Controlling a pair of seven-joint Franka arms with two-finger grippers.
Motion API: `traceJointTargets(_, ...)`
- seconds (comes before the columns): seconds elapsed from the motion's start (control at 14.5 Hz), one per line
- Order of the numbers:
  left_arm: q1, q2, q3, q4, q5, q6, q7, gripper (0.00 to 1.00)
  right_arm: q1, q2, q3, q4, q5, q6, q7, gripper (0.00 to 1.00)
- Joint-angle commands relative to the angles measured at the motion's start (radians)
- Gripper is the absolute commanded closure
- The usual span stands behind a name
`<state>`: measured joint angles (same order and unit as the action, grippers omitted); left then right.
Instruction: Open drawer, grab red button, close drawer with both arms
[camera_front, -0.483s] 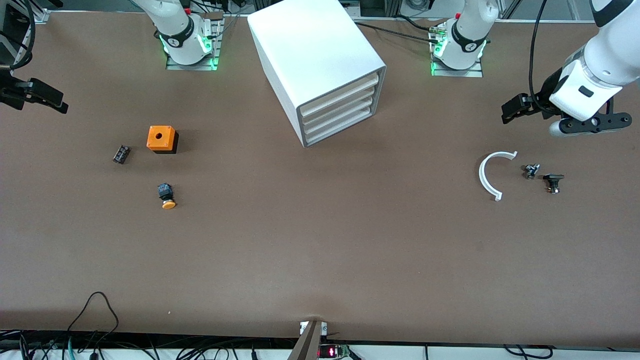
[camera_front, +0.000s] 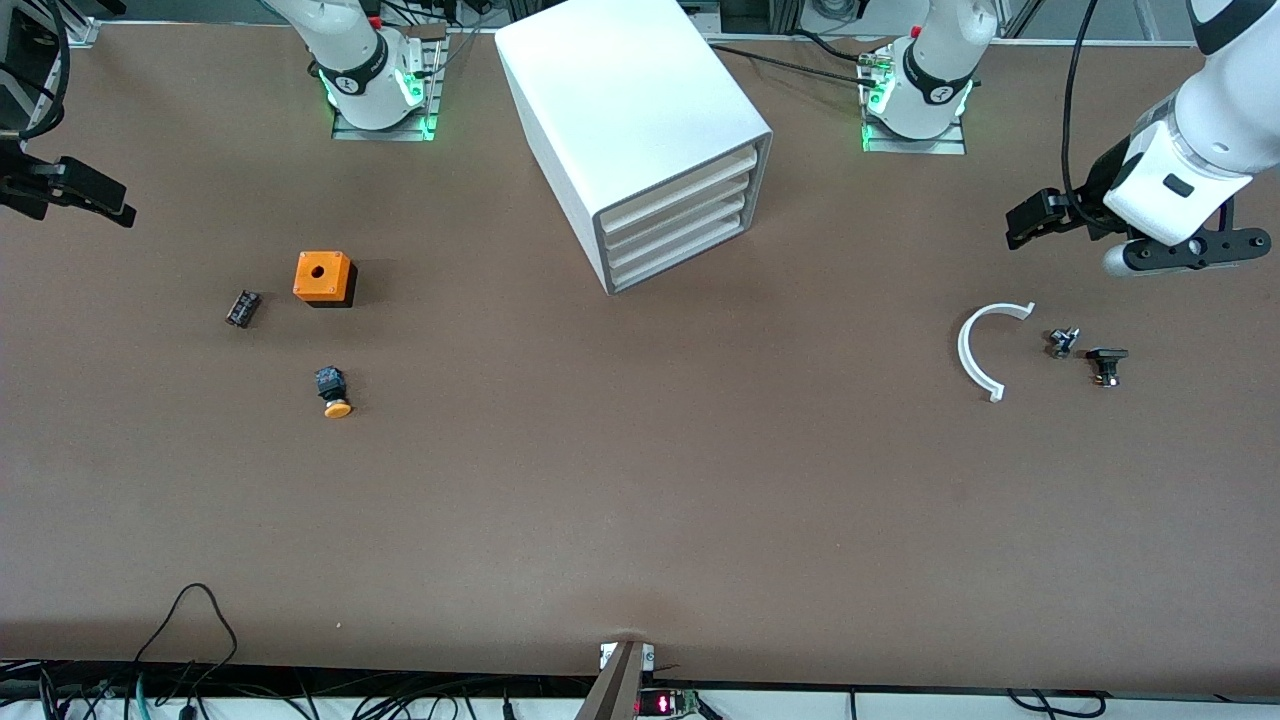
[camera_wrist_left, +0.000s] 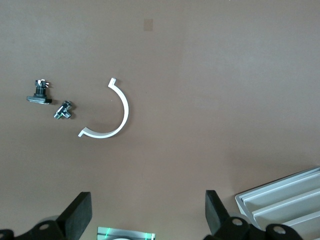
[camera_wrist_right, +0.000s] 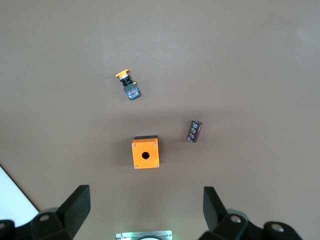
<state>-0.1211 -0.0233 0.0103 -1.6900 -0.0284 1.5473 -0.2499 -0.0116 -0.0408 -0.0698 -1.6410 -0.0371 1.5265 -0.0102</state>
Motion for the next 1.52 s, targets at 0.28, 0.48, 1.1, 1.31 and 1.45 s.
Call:
traceJointTargets(0.28,0.008,0.031,0.0,0.05,0.021,-0.035,0.006,0.0,-0.004,0.002,-0.004,-0.013,0.013,0.012,-0.014,0.0)
traceJointTargets(0.48,0.012,0.031,-0.001,0.056,0.015,-0.033,0.011,0.0,-0.002,0.009,-0.001,-0.013,0.011,0.018,-0.013,0.0)
traceJointTargets(1.1,0.004,0.042,-0.001,0.067,0.016,-0.038,0.014,0.0,0.036,0.035,0.007,-0.013,0.008,0.058,0.004,0.0)
traceJointTargets(1.31,0.001,0.064,-0.003,0.05,-0.004,-0.029,0.018,0.0,0.036,0.038,0.007,-0.013,0.008,0.058,0.004,0.0)
traceJointTargets(1.45,0.001,0.077,-0.007,0.038,-0.039,-0.03,0.02,0.0,0.036,0.039,0.007,-0.014,0.008,0.058,0.004,0.0)
